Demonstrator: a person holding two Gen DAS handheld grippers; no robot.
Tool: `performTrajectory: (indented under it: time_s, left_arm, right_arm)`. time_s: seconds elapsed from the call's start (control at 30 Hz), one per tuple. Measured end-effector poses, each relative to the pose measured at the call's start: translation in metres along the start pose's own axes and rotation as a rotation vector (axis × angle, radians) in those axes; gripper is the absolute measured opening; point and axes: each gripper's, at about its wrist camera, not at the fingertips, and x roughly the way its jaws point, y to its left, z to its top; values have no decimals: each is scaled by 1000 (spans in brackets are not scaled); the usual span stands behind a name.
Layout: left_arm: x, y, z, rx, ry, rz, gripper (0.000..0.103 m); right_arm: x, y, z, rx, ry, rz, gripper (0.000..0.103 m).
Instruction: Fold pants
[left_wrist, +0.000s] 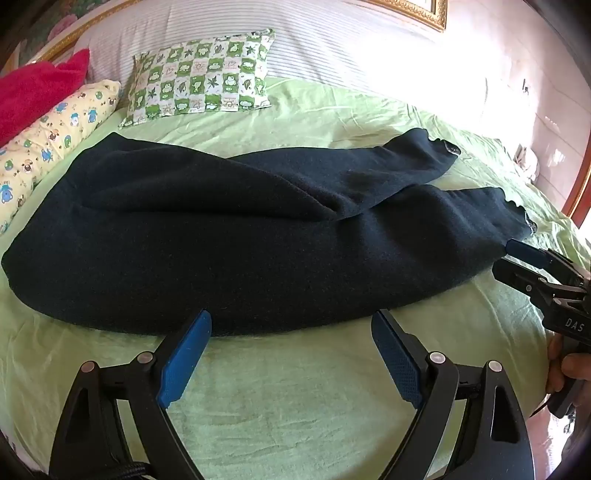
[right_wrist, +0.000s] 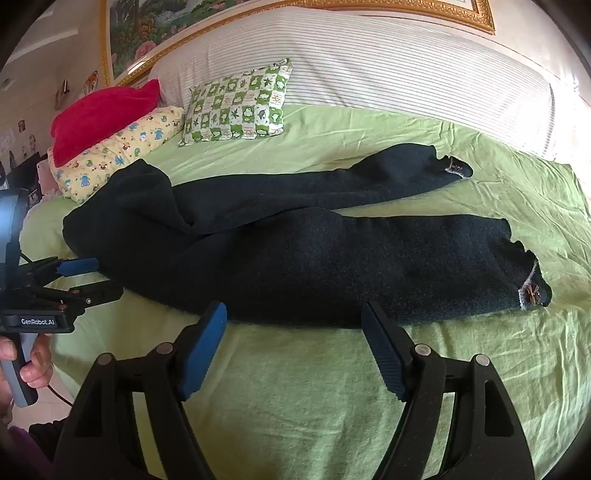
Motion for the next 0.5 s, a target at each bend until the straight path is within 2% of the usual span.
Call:
performTrajectory:
  time_s: [0.5]
  left_arm:
    - [1, -2, 1, 7, 9, 8, 89]
  right_arm:
    - [0, 4, -2, -6, 6, 1, 76]
